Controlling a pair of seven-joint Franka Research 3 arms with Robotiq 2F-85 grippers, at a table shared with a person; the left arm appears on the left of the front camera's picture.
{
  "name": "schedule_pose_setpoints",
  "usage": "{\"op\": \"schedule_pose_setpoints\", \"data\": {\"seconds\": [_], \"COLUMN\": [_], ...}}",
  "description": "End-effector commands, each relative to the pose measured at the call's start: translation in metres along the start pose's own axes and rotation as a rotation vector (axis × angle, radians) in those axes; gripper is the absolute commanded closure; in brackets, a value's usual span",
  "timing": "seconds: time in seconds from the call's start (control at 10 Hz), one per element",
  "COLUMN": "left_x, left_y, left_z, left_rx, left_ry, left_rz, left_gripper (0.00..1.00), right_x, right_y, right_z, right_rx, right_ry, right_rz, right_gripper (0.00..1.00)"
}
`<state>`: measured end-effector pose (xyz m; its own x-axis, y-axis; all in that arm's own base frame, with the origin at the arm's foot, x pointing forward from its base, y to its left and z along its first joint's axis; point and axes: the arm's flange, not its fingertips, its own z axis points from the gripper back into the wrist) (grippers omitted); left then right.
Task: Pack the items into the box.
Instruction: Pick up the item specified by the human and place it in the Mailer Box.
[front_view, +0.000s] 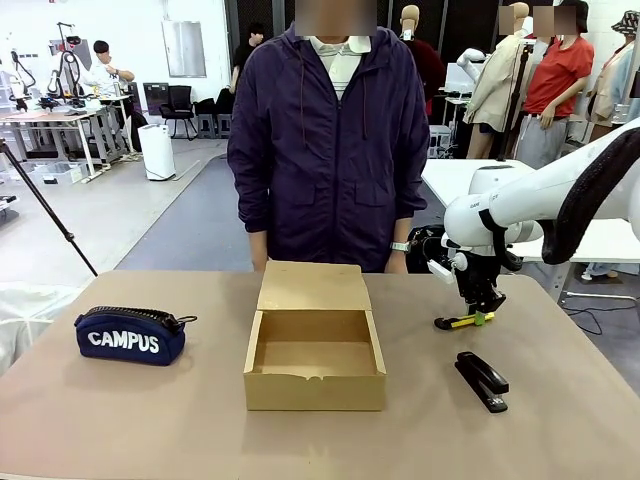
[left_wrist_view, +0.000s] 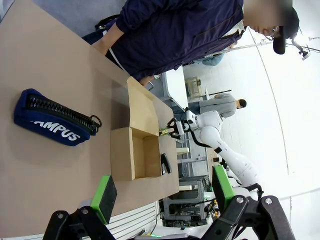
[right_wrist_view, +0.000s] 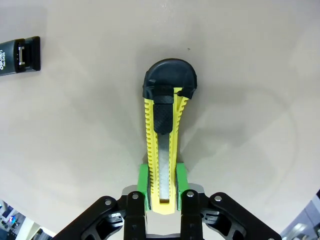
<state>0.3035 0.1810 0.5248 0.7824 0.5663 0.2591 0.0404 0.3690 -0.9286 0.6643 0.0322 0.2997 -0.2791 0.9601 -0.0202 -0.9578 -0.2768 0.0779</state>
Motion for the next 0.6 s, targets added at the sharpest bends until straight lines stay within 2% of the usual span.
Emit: {"op": "schedule_pose_setpoints", "data": {"seconds": [0.0, 0.2, 0.3, 0.5], "left_x": [0.001, 0.001, 0.001, 0.001], "left_y": [-0.002, -0.002, -0.002, -0.002], "left_z": [0.000, 0.000, 0.000, 0.000], "left_rx": [-0.019, -0.019, -0.019, -0.019], "left_ry": [-0.008, -0.008, -0.008, -0.008], "left_rz": [-0.002, -0.002, -0.002, -0.002], "left_gripper": [0.00, 0.00, 0.00, 0.00], "right_x": [-0.001, -0.005, -0.010, -0.014], "right_y": [0.001, 0.005, 0.013, 0.047], "right_z": [-0.002, 0.011, 0.035, 0.098], "right_rx": [-0.002, -0.031, -0.068, -0.122], "right_ry": [0.004, -0.037, -0.064, -0.050], "right_rz": [0.000, -0.016, -0.047, -0.160], "right_gripper": [1.00, 1.00, 1.00, 1.00]}}
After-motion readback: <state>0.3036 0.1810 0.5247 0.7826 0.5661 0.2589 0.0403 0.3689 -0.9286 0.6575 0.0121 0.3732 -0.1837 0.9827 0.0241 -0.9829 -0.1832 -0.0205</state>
